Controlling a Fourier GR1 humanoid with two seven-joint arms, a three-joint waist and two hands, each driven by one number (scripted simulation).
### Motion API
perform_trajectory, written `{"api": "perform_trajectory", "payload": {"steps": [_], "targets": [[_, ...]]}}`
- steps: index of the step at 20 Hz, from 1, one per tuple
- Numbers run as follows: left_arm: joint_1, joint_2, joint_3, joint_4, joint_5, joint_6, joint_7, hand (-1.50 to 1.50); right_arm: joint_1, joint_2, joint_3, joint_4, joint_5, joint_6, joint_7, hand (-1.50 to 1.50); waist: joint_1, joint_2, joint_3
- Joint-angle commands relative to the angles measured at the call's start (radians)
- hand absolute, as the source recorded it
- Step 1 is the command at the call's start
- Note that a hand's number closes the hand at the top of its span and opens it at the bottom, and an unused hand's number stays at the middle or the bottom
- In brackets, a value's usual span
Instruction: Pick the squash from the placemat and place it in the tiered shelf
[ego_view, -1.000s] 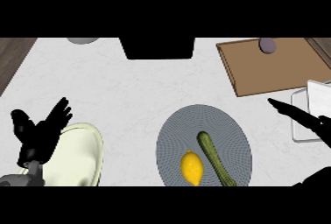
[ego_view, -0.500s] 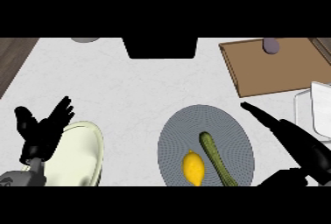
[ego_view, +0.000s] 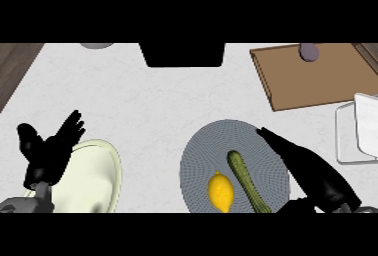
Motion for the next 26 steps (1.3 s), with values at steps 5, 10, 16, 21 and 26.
{"api": "perform_trajectory", "payload": {"steps": [5,10,16,21,26], "targets": [[0.013,-0.061,-0.031,0.072,-0.008,-0.006,0.009,0.00,0.043,0.052,0.076,0.028,0.173,-0.039,0.029,-1.50,-0.011,0.010,-0.019],[0.009,-0.052,0.006,0.144,0.017,-0.041,-0.034,0.00,0.014,0.135,0.110,0.055,0.231,-0.059,0.067,-1.50,-0.007,0.013,-0.020],[0.005,-0.047,0.007,0.114,0.034,-0.062,-0.019,0.00,0.025,0.145,0.112,0.106,0.271,-0.039,0.049,-1.50,-0.006,0.011,-0.020],[0.043,-0.059,-0.013,0.044,0.009,-0.023,-0.005,0.00,0.045,0.158,0.124,0.191,0.367,-0.088,-0.007,-1.50,-0.001,0.010,-0.019],[0.015,-0.060,-0.011,0.075,0.008,-0.029,0.024,0.00,0.043,0.159,0.099,0.265,0.394,-0.126,-0.110,-1.50,-0.006,0.012,-0.019]]}}
